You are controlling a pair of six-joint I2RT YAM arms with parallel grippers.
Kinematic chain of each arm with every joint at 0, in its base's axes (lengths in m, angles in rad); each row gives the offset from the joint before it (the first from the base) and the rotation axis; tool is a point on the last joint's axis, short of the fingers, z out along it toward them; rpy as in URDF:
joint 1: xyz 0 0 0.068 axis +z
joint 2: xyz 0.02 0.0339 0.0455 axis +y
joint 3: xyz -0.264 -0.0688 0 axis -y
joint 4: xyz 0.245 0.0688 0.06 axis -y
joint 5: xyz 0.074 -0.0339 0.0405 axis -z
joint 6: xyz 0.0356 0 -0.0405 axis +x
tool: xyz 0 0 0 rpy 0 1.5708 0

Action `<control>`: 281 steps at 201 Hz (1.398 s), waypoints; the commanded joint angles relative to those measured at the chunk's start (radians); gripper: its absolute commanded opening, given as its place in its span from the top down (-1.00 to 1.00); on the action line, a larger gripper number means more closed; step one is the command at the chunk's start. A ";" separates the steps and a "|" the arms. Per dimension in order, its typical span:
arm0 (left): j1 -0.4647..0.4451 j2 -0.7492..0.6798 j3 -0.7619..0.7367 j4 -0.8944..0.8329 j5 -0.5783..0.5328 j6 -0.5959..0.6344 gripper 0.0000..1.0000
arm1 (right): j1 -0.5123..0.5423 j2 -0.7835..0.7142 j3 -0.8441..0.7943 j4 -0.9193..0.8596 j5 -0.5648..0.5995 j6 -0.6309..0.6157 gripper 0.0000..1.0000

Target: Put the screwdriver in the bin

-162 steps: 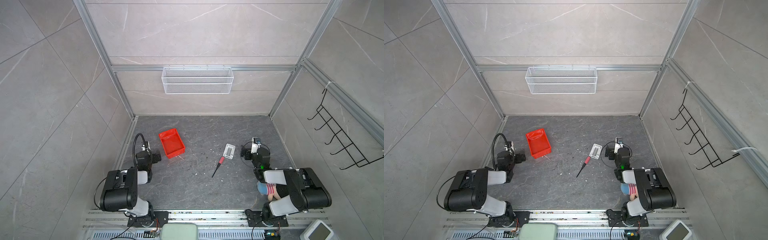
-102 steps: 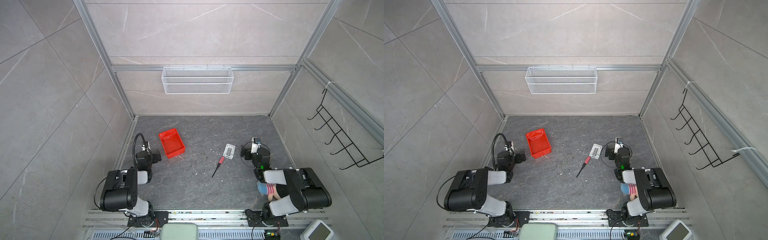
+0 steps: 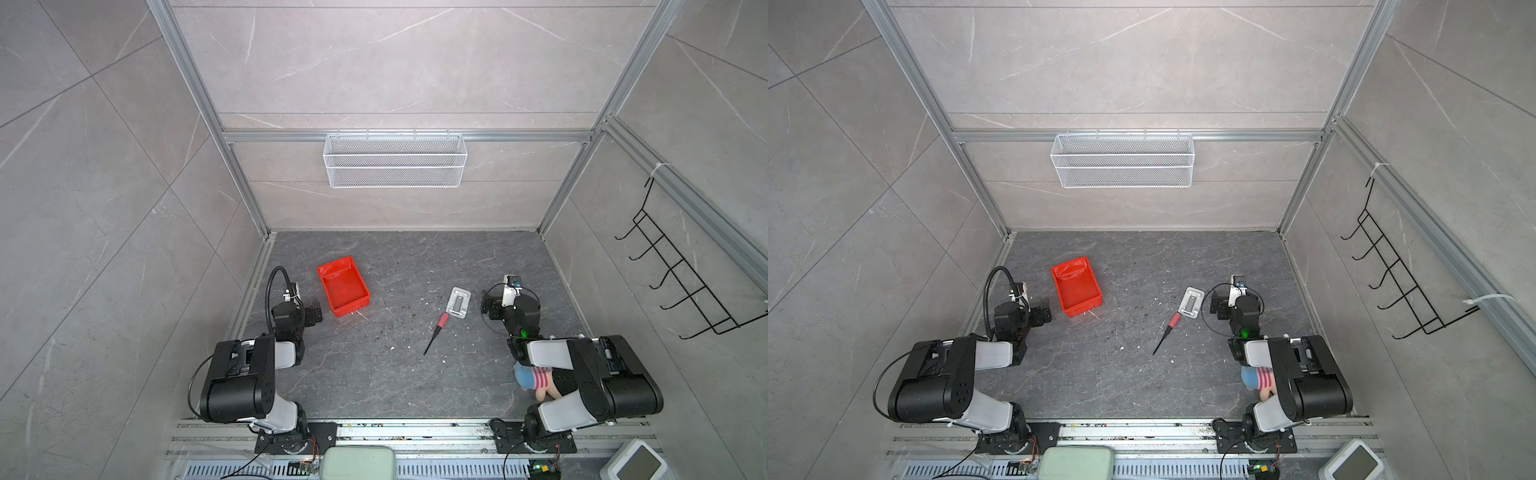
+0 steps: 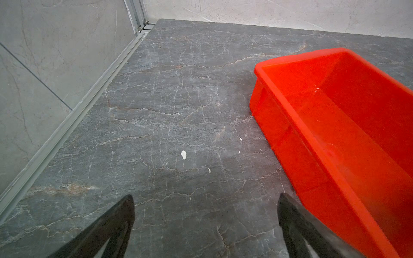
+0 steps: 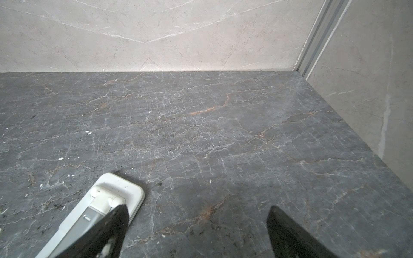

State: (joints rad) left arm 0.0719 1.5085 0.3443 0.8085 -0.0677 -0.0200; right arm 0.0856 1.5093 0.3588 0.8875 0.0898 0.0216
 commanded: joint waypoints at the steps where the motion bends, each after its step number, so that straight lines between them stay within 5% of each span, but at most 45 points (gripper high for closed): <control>1: 0.000 -0.009 0.015 0.034 0.009 -0.008 -1.00 | 0.006 0.010 -0.005 0.007 0.003 -0.012 -0.97; 62: 0.000 -0.019 0.015 0.032 0.001 -0.009 -1.00 | 0.005 -0.007 -0.018 0.013 -0.006 -0.006 -0.98; 102: -0.004 -0.153 0.004 -0.060 -0.033 -0.018 -1.00 | 0.003 -0.086 -0.046 0.002 -0.062 -0.035 -0.98; 189: -0.021 -0.571 0.122 -0.559 0.131 0.012 -1.00 | 0.013 -0.405 0.064 -0.526 -0.171 -0.031 -0.98; 247: -0.259 -0.604 0.240 -0.735 0.211 0.125 -1.00 | 0.108 -0.530 0.131 -0.727 -0.114 0.074 -0.98; 281: -0.451 -0.519 0.341 -0.829 0.261 0.186 -1.00 | 0.208 -0.497 0.169 -0.738 -0.023 0.277 -0.98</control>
State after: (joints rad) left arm -0.2768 0.9451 0.6094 0.0677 0.1169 0.0856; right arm 0.2405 0.9928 0.4801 0.2165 -0.0124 0.1295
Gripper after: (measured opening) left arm 0.999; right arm 0.988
